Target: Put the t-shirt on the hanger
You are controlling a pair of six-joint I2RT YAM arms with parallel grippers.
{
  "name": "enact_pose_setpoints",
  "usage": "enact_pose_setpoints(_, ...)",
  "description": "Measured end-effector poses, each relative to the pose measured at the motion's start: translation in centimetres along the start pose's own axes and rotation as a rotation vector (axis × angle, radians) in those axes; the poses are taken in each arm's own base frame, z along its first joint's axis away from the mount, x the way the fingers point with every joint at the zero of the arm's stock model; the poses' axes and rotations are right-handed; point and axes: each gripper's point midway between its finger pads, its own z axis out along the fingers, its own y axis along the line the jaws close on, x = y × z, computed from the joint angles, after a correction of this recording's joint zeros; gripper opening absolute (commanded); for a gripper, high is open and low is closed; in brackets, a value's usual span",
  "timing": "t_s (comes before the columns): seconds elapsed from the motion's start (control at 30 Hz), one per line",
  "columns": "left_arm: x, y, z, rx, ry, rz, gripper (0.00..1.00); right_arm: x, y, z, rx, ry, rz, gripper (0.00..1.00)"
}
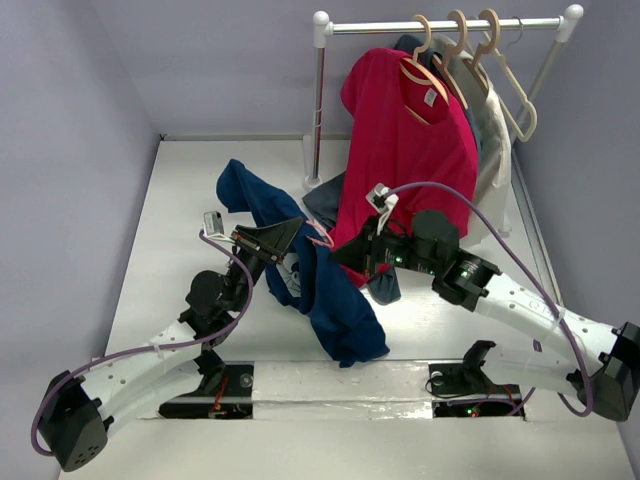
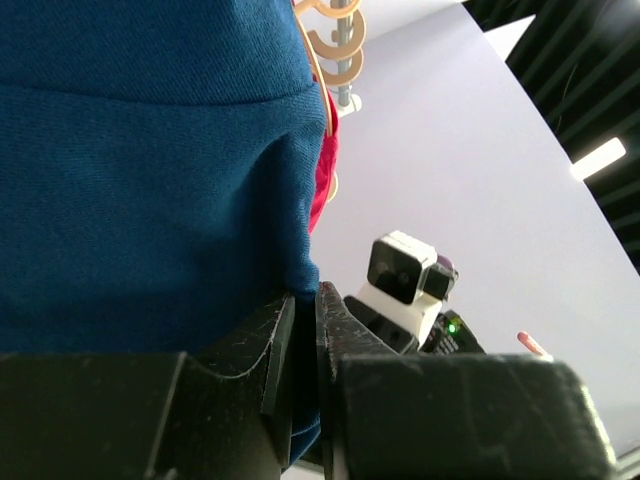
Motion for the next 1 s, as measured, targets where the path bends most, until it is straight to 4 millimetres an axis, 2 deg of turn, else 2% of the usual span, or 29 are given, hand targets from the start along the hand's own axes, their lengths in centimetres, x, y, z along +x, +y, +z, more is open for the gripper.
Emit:
enact_pose_setpoints(0.1, 0.3, -0.1, -0.1, 0.005, 0.016, 0.000, 0.00, -0.6, -0.6, -0.2, 0.009, -0.016, 0.008, 0.00)
enact_pose_setpoints(0.23, 0.6, -0.1, -0.2, 0.008, 0.034, 0.001, 0.00, -1.8, -2.3, 0.1, 0.042, -0.036, 0.036, 0.00)
enact_pose_setpoints(0.37, 0.9, -0.1, -0.2, 0.010, 0.049, 0.001, 0.00, -4.1, -3.7, 1.0, 0.069, -0.063, 0.046, 0.00)
enact_pose_setpoints(0.5, 1.1, -0.1, -0.3, 0.010, 0.062, 0.002, 0.00, -7.0, -4.0, 1.8, 0.078, -0.095, 0.039, 0.00)
enact_pose_setpoints(0.63, 1.6, 0.5, -0.3, 0.000, 0.082, -0.001, 0.00, -8.5, -4.5, 2.4, 0.103, -0.097, 0.038, 0.00)
enact_pose_setpoints(0.77, 2.2, 1.3, -0.3, -0.016, 0.102, -0.009, 0.00, -8.5, -5.9, 3.4, 0.145, -0.059, 0.054, 0.00)
enact_pose_setpoints(1.0, 3.1, 1.7, 0.0, -0.011, 0.135, -0.054, 0.00, -5.0, -8.8, 4.8, 0.227, 0.078, 0.098, 0.00)
